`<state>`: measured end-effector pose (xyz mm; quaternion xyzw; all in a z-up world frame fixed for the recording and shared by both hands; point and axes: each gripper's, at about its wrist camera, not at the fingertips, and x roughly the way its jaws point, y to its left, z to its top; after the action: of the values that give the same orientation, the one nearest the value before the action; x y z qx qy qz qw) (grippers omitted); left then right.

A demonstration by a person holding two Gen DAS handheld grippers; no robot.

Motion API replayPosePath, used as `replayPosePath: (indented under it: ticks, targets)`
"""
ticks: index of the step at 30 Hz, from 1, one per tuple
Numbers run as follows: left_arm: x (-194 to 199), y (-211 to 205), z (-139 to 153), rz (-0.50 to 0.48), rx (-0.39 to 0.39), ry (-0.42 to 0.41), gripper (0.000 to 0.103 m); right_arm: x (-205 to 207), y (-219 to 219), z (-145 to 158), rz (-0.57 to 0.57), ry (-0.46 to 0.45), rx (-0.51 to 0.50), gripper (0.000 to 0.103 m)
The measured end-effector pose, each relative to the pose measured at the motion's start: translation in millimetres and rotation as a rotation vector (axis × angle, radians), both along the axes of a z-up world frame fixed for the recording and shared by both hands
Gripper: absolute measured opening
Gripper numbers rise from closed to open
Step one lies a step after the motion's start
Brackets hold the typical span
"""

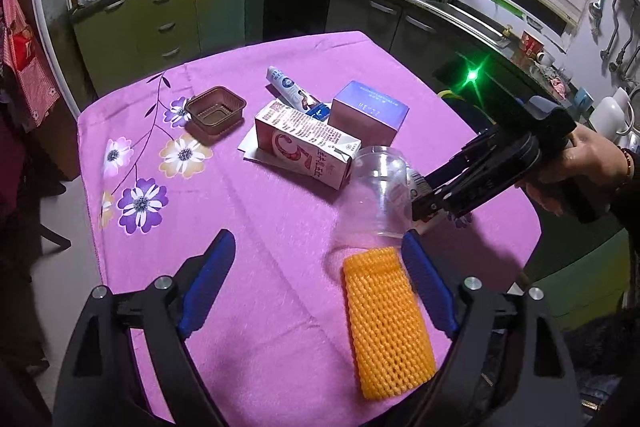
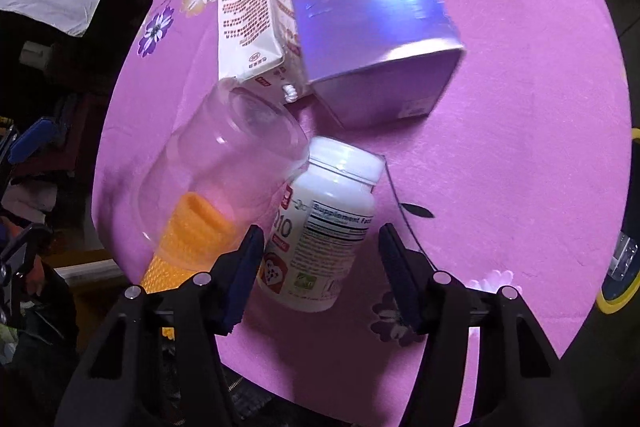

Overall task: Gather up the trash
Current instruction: 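Grasp the white supplement bottle with the right gripper, then carry the supplement bottle over the yellow-rimmed bin and release it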

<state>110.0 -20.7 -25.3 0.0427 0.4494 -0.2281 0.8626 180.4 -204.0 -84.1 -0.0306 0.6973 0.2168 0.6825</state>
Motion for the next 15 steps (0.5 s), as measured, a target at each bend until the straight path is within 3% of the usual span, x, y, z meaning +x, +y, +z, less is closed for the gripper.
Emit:
replayPosePath:
  ticks: [3, 6, 9, 15]
  targets:
    - [0, 2, -2, 0.001, 0.000, 0.005, 0.081, 0, 8, -7, 0.015, 0.007, -0.018, 0.058]
    - [1, 2, -3, 0.001, 0.000, 0.009, 0.082, -5, 14, -8, 0.045, -0.012, -0.044, 0.048]
    - [3, 3, -5, 0.000, 0.004, 0.015, 0.083, -14, 15, -5, 0.092, -0.054, -0.091, 0.048]
    - [6, 0, -9, -0.004, 0.012, 0.029, 0.083, -32, -9, -2, 0.082, -0.057, -0.079, 0.048]
